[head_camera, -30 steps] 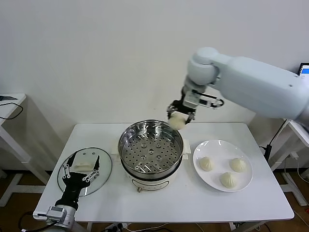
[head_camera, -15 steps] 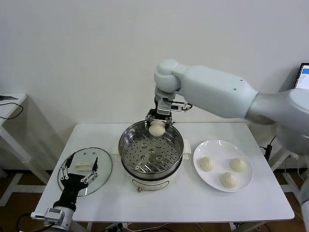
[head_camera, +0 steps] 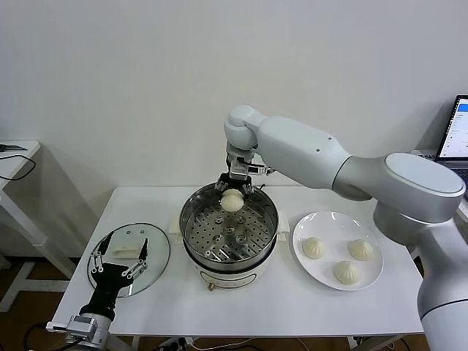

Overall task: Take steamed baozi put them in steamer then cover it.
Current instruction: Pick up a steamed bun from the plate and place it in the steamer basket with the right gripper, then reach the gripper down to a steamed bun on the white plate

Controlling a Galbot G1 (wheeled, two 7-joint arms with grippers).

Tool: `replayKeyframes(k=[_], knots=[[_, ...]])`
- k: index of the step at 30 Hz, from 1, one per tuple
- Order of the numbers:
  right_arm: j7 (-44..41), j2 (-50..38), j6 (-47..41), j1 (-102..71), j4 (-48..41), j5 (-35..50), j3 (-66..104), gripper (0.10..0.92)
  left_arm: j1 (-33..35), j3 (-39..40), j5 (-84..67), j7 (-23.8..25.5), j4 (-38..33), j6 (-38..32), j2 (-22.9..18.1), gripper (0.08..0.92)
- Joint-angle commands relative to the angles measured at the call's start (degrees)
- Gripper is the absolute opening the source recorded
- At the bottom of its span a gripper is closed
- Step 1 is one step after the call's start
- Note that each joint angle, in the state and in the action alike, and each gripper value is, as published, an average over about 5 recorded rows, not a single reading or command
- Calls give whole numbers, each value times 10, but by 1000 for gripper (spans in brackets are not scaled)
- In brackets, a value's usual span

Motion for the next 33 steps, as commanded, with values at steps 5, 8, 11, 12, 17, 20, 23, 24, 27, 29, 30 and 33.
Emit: replayKeyframes(k=[5,8,11,12,17,20,23,24,27,29,30,33], knots=[[11,20,15,-19,-48,-25,7,704,0,-1,-1,1,1,-1,0,823],[14,22,14,-21,-51,-29,7,712,0,-1,-1,1,2,-2,0,823],[17,22,13,-23,-50,-29,6,757,1,-1,-1,1,3,-3,-1,823],[18,21,13,-23,-49,-29,6,778,1,-1,-1,1,3,-3,-1,823],[26,9,5,-19,-30,-18,8,821,2,-1,-1,1,2,-4,-3,823],[21,-14,-11,-3,5,13,12,822,4,-2,-1,2,2,-5,-3,823],[-2,-57,-40,35,62,67,6,823,6,-1,0,2,1,-5,-3,823],[-12,-76,-53,53,83,88,0,823,6,0,0,1,0,-5,-3,823],[-28,-147,-102,119,149,157,-37,823,8,3,1,1,-4,-5,-3,823],[-29,-200,-149,155,196,201,-63,823,9,4,1,1,-8,-5,-4,823],[-27,-224,-177,166,216,222,-73,823,9,4,1,0,-9,-5,-4,823],[-19,-302,-292,189,280,282,-108,823,12,4,2,0,-15,-5,-5,823]])
